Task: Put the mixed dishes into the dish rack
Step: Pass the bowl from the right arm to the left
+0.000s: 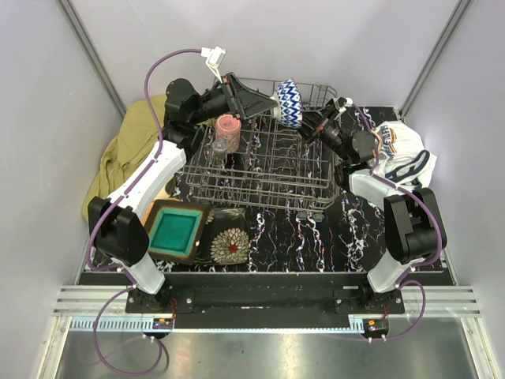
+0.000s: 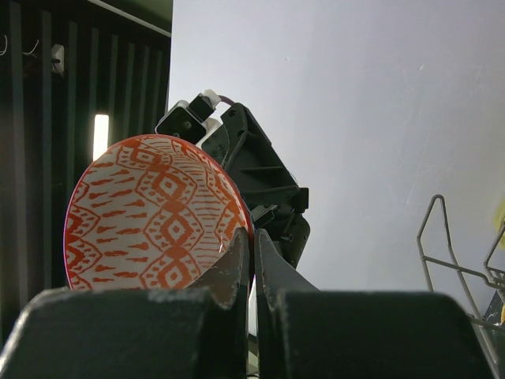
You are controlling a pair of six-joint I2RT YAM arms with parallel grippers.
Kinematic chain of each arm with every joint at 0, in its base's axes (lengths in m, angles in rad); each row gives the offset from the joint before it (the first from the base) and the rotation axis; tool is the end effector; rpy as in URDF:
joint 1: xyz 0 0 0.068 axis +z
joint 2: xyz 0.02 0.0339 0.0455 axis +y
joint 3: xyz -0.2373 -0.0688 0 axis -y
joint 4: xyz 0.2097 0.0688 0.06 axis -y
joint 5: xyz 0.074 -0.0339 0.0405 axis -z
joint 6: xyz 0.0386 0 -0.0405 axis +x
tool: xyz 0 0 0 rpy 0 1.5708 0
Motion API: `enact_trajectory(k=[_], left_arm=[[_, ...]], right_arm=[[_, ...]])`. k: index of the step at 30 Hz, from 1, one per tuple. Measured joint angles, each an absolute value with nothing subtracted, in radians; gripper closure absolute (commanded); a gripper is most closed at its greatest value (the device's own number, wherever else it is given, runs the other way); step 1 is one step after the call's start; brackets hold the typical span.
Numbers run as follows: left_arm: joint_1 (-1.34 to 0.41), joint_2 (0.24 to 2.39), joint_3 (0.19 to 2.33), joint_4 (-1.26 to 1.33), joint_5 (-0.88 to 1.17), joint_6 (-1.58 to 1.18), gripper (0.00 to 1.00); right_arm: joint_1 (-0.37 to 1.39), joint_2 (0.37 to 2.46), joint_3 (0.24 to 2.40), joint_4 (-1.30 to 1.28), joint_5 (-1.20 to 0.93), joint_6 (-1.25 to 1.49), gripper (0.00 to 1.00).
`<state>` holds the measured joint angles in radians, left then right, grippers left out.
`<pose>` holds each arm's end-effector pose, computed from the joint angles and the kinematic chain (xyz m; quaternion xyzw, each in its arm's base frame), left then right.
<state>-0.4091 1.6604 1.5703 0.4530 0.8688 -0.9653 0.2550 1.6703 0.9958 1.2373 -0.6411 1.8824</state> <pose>0.3075 -0.1655 0.4259 0.1917 0.5905 -0.6584 0.4256 0.3170 0.1065 0.3215 0.1436 0.5153 0.8017 0.2666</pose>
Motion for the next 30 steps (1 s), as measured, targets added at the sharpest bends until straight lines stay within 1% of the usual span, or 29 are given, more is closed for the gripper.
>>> enact_trajectory(k=[2,5,8,12,19,20,22,23,26,27,29,30], left_arm=[[-0.409,1.66,1.57,0.45,0.87,-0.965,0.27],[-0.409,1.66,1.57,0.446,0.871,-0.962,0.31],[-0.409,1.66,1.57,0.444,0.87,-0.957,0.38],[-0.407,1.66,1.57,0.441,0.871,-0.952,0.44],[-0.405,1.66,1.57,0.442,0.87,-0.949,0.57],[-0.405,1.66,1.57,0.442,0.87,-0.949,0.63],[-0.405,1.66,1.57,0.441,0.871,-0.947,0.72],[-0.405,1.66,1.57,0.441,0.871,-0.946,0.8],[-0.405,1.661,1.57,0.441,0.871,-0.943,0.9],[-0.405,1.661,1.57,0.441,0.871,-0.943,0.95],[-0.405,1.665,1.57,0.444,0.871,-0.944,0.98],[-0.404,1.667,1.57,0.447,0.871,-0.946,0.94]], right_arm=[[0.255,1.67,0.996,1.237,-0.641,1.882,1.0],[0.255,1.67,0.996,1.237,-0.641,1.882,1.0],[0.255,1.67,0.996,1.238,-0.641,1.883,1.0],[0.255,1.67,0.996,1.239,-0.641,1.883,1.0],[0.249,1.67,0.996,1.234,-0.641,1.881,1.0],[0.249,1.67,0.996,1.234,-0.641,1.88,1.0],[0.249,1.67,0.996,1.234,-0.641,1.879,1.0],[0.249,1.67,0.996,1.234,-0.641,1.879,1.0],[0.249,1.67,0.996,1.234,-0.641,1.878,1.0],[0.249,1.671,0.996,1.234,-0.641,1.876,1.0],[0.249,1.674,0.996,1.235,-0.641,1.875,1.0],[0.248,1.678,0.996,1.237,-0.641,1.875,1.0]])
